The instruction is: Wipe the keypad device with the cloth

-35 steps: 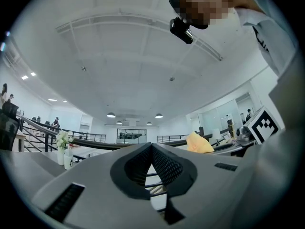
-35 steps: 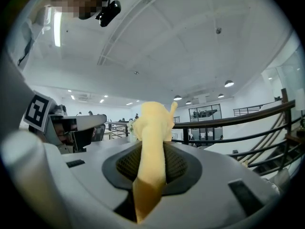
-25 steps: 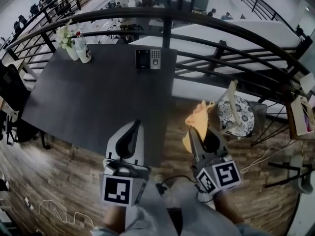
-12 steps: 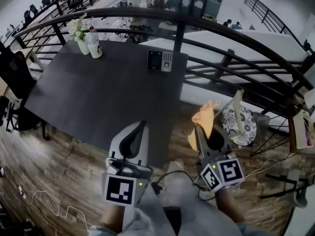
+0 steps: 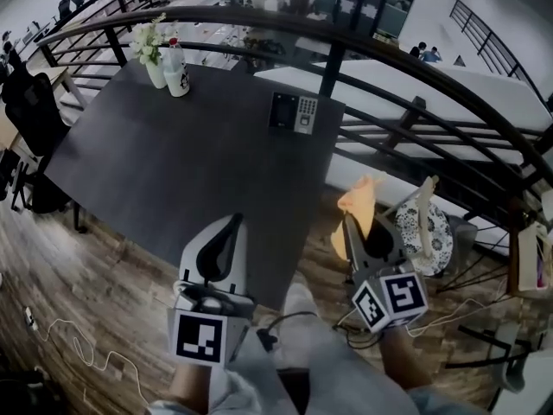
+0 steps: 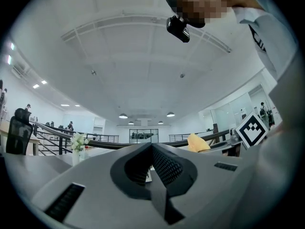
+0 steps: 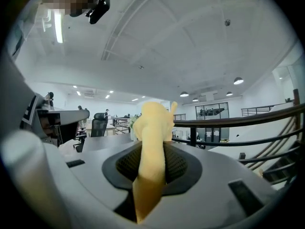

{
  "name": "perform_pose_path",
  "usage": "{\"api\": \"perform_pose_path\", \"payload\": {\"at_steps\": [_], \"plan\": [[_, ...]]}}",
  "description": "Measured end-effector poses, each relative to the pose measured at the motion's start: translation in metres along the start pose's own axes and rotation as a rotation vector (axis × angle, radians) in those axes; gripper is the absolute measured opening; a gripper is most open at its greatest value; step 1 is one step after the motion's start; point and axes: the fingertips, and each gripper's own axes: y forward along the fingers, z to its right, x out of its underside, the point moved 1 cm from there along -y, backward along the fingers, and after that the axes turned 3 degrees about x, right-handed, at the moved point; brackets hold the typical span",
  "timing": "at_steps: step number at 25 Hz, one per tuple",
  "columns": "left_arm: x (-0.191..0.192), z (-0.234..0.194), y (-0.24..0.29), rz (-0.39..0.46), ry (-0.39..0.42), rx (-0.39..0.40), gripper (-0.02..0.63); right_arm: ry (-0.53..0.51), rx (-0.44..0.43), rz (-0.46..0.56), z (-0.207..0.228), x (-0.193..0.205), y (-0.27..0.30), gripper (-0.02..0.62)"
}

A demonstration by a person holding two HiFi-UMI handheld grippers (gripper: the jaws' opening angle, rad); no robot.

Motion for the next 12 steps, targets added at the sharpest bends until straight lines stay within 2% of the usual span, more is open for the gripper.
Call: {"api": "perform_pose_path", "payload": {"at_steps": [12], "plan": [[0.026,-0.033,0.048,-0.063,-0.011,-0.134,0.008,-0.047,-0.094,-0.074,0.035,0.016,0.095,0.101]]}}
